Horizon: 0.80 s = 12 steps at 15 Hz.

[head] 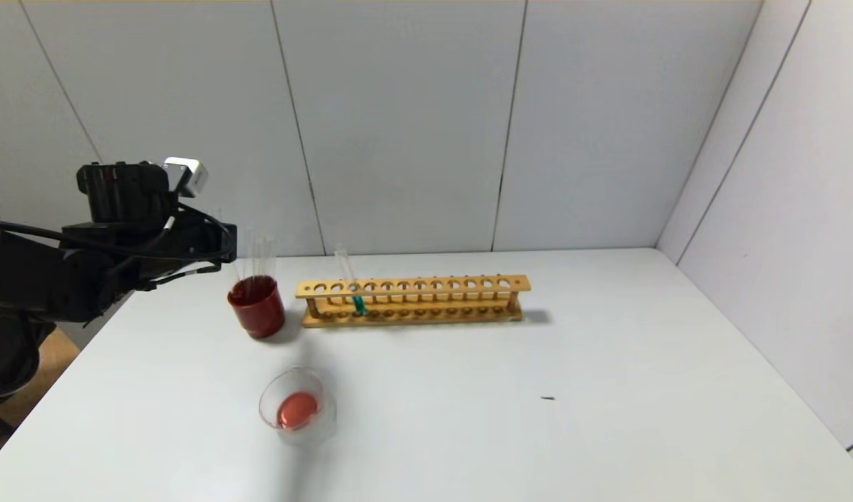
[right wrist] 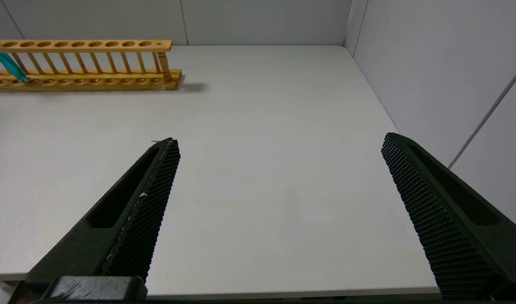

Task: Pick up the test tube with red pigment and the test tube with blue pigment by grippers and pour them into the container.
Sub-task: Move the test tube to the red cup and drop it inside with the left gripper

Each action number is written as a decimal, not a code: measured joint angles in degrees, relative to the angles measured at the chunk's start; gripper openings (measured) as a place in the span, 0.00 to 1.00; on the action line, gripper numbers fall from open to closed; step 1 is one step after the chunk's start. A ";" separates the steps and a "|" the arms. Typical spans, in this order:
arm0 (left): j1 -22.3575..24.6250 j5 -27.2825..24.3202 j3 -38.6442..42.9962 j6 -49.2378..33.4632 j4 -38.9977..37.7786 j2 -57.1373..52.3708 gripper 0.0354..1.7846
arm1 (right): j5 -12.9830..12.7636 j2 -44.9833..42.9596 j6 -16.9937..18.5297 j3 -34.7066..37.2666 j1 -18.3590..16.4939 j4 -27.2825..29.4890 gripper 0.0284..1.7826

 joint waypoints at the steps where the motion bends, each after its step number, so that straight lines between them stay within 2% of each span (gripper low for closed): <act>1: 0.11 -0.02 0.20 -0.63 -0.60 1.00 0.17 | 0.00 0.00 0.00 0.00 0.00 0.00 0.98; 5: -0.01 -0.05 1.11 -1.74 -3.66 3.80 0.17 | 0.00 0.00 0.00 0.00 0.00 0.00 0.98; 10: -0.23 -0.13 1.39 -1.57 -3.72 5.16 0.17 | 0.00 0.00 0.00 0.00 0.00 0.00 0.98; 12: -0.56 -0.09 1.22 -1.73 -3.94 5.77 0.21 | 0.00 0.00 0.00 0.00 0.00 0.00 0.98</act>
